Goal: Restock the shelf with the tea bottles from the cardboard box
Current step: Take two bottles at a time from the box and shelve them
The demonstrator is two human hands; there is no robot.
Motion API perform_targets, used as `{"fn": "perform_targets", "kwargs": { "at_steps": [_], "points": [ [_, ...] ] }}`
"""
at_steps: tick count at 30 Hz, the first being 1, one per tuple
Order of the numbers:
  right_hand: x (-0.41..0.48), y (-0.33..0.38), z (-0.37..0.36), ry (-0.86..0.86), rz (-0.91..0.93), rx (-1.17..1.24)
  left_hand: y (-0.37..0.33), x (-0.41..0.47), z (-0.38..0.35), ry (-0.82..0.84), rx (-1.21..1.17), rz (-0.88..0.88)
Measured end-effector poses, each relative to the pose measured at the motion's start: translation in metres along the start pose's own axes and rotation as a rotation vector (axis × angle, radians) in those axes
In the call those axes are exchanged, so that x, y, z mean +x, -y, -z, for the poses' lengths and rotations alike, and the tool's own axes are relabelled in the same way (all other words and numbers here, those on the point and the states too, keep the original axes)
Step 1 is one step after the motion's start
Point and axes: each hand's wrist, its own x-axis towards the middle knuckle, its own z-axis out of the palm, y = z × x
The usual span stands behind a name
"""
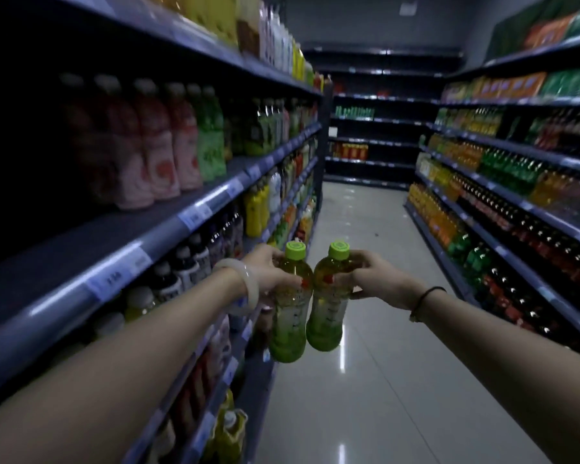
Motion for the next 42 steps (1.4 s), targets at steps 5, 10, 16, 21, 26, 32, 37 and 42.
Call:
{"fn": "perform_targets", "kwargs": {
  "at_steps": [5, 10, 16, 21, 26, 32, 37, 42],
  "points": [
    [0.004, 0.077, 0.010, -0.018, 0.140, 0.042, -0.053, -0.024, 0.064, -0.130, 0.047, -0.099],
    [0.014, 0.134, 0.012, 0.016, 0.288, 0.042, -0.082, -0.052, 0.111, -0.256, 0.061, -0.103],
    [0.031, 0.189, 0.004, 0.126, 0.423, 0.003, -0.101, -0.085, 0.150, -0.435, 0.053, -0.062],
    [0.043, 0.228, -0.016, 0.224, 0.552, -0.015, -0.106, -0.114, 0.173, -0.608, 0.074, 0.009],
    [0.054, 0.257, -0.038, 0.349, 0.655, 0.011, -0.112, -0.143, 0.184, -0.765, 0.051, 0.062],
    [0.069, 0.275, -0.067, 0.480, 0.739, 0.102, -0.107, -0.161, 0.195, -0.941, 0.079, 0.140],
    [0.087, 0.284, -0.092, 0.559, 0.784, 0.101, -0.098, -0.164, 0.200, -1.034, 0.072, 0.217],
    [0.102, 0.286, -0.112, 0.601, 0.776, 0.101, -0.084, -0.157, 0.204, -1.104, 0.014, 0.313]
  ]
}}
